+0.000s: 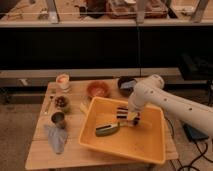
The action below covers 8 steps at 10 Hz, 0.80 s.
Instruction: Wipe tray with eraser
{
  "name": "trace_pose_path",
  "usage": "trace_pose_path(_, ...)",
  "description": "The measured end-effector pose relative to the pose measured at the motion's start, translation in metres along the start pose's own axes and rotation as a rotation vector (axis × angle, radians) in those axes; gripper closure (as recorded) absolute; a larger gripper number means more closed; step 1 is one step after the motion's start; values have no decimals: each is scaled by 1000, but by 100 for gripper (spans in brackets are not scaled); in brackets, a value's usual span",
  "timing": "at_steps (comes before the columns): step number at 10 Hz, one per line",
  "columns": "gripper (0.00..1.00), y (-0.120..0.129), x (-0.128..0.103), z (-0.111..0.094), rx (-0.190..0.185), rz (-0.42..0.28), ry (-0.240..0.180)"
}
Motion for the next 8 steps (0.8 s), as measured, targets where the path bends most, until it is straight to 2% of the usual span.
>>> trace_pose_path(2, 89, 14, -47, 4, 2, -51, -37)
trace_pose_path(4, 89, 36, -78, 7, -4, -82, -81)
trace_pose_path(6, 89, 67, -86, 6, -19, -94, -105)
trace_pose_path(8, 89, 100, -76, 1, -39, -95, -113)
